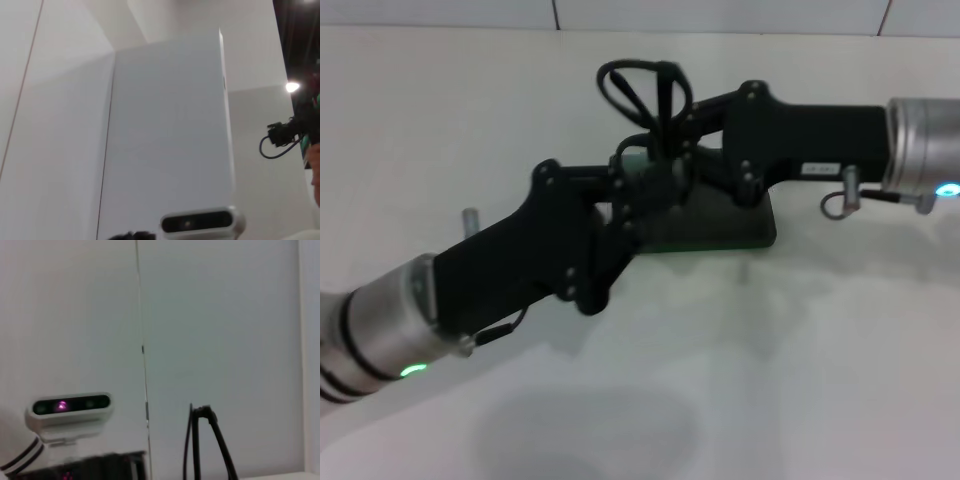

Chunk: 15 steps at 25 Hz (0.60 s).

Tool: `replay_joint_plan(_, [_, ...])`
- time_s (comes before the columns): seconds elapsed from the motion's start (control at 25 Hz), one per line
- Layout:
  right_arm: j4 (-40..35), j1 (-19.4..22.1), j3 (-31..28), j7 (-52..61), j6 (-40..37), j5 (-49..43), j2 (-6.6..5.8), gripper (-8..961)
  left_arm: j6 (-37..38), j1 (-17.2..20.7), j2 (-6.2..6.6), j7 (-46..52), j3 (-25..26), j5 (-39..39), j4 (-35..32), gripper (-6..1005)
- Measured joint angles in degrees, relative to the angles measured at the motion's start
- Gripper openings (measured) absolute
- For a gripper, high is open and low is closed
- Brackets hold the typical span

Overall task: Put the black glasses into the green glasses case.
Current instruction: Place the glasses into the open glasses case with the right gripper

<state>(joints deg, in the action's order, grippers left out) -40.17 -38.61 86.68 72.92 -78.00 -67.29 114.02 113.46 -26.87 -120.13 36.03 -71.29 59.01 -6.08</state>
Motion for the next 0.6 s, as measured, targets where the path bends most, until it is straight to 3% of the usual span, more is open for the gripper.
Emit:
replay_joint_plan(0.12, [-4.66,0.37,-2.54,5.68,0.06,-5.83,-0.61,103,1.43,2.30,0.30,0.08,-0.01,-0.01,-1.42,43])
replay_joint_plan(0.24, [-14.85,0.23,-5.41,17.70,-0.11,-19.99,-0.72,103,1.90,5.11,0.49,0.18,0.02,0.00,-3.47,43])
replay_joint_plan(0.44, [-28.94,-2.60,-6.24,34.47,-1.91,-41.32,1.21,103,1.93,7.13,0.58,0.10,0.33,0.01,-4.38,44])
replay_joint_plan(0.6, [-29.67,-7.00,0.85,41.02,2.68,-50.23,2.06,104,1.76,7.50,0.61,-0.15,0.77,0.03,-3.99,44])
